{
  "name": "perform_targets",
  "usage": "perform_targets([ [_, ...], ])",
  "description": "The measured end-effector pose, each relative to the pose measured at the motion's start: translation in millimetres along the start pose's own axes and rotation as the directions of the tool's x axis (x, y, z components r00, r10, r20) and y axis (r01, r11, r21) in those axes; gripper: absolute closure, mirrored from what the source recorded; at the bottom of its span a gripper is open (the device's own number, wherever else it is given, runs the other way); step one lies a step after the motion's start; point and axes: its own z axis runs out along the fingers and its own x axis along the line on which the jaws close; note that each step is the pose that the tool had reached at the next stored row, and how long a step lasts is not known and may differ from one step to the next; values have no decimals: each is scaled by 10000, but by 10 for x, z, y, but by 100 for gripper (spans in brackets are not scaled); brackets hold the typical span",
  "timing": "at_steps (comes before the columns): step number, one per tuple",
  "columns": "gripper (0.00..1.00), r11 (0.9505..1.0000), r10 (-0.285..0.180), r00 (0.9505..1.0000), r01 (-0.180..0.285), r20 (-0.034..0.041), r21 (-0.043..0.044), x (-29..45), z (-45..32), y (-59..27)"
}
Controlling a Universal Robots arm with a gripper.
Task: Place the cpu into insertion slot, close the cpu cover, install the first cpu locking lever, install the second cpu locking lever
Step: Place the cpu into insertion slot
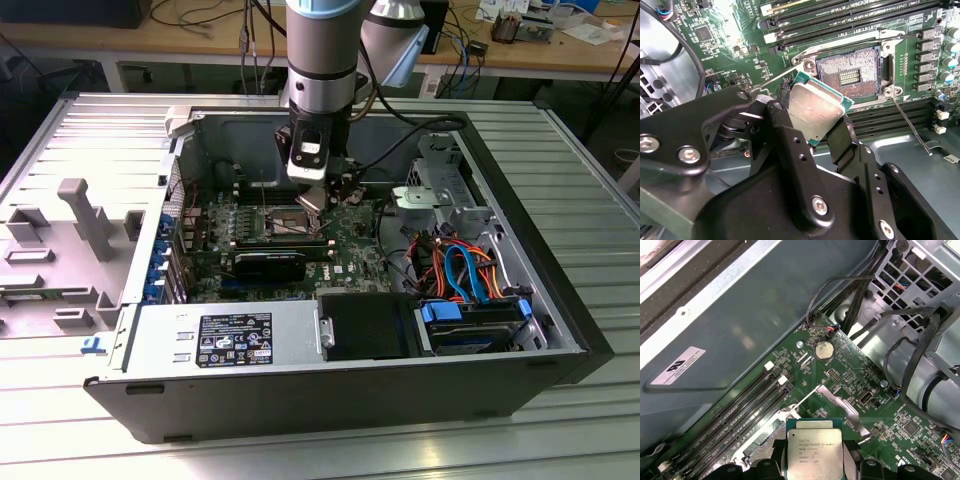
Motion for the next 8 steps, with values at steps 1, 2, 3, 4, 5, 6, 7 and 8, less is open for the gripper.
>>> perform_targets([
  [1, 46, 10000, 44, 10000, -44, 3, -2, 0, 1, 0],
  [2, 46, 10000, 67, 10000, -67, 5, -1, 0, 1, 0],
  [3, 46, 10000, 89, 10000, -89, 7, -2, 0, 2, 0],
  [4, 46, 9999, 117, 9999, -117, 9, -3, 0, 2, 0],
  [5, 46, 9999, 143, 9999, -143, 11, -3, 0, 3, 0],
  [6, 46, 9999, 160, 9999, -160, 13, -4, 0, 3, 0],
  [7, 46, 9998, 185, 9998, -185, 15, -4, 0, 4, 0],
  [8, 46, 9998, 212, 9998, -212, 17, -5, 0, 4, 0],
])
